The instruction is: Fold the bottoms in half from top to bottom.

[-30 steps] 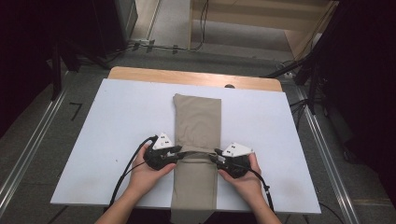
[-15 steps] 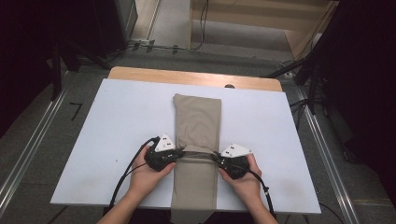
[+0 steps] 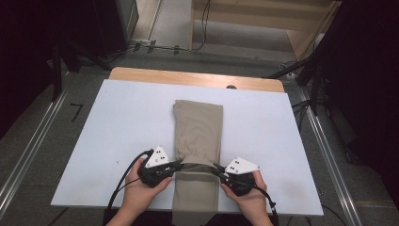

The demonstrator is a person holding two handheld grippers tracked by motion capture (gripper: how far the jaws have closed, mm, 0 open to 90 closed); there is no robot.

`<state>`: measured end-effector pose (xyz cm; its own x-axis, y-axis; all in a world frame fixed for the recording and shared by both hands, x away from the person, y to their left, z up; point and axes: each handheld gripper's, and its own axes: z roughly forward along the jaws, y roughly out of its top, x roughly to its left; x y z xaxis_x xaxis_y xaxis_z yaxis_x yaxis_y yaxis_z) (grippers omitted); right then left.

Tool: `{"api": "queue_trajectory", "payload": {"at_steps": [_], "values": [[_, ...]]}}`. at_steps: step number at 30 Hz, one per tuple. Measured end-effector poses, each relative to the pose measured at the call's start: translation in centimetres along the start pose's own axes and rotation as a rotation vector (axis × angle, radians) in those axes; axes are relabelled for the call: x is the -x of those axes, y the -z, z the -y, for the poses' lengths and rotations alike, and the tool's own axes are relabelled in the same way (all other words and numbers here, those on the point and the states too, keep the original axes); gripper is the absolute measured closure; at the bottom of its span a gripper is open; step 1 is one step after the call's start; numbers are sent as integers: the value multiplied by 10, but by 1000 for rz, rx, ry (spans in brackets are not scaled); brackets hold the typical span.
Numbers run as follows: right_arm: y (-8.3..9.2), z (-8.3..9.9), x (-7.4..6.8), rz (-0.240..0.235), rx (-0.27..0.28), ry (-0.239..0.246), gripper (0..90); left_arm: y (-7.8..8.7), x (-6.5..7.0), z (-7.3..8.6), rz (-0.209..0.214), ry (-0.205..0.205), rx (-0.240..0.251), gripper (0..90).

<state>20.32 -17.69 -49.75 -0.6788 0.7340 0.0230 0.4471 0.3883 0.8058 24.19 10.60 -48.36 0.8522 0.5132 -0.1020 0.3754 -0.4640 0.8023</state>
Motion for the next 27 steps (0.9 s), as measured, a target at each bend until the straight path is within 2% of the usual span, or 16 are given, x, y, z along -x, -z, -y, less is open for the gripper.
{"api": "queue_trajectory", "payload": {"at_steps": [12, 15, 23, 25, 26, 27], "values": [[28, 22, -33, -67, -10, 5, 822, 24, 32, 19, 82, -13, -33, 858], [34, 28, -40, -89, -11, 6, 822, 28, 41, 25, 92, -22, -47, 858], [44, 39, -54, -102, -29, 25, 819, 34, 56, 34, 126, -17, -70, 851], [45, 41, -55, -117, -29, 18, 780, 35, 57, 36, 150, -3, -75, 800], [47, 42, -55, -127, -35, 13, 699, 36, 56, 35, 174, 9, -76, 719], [48, 42, -54, -146, -35, 14, 592, 37, 55, 35, 184, 21, -63, 597]]}}
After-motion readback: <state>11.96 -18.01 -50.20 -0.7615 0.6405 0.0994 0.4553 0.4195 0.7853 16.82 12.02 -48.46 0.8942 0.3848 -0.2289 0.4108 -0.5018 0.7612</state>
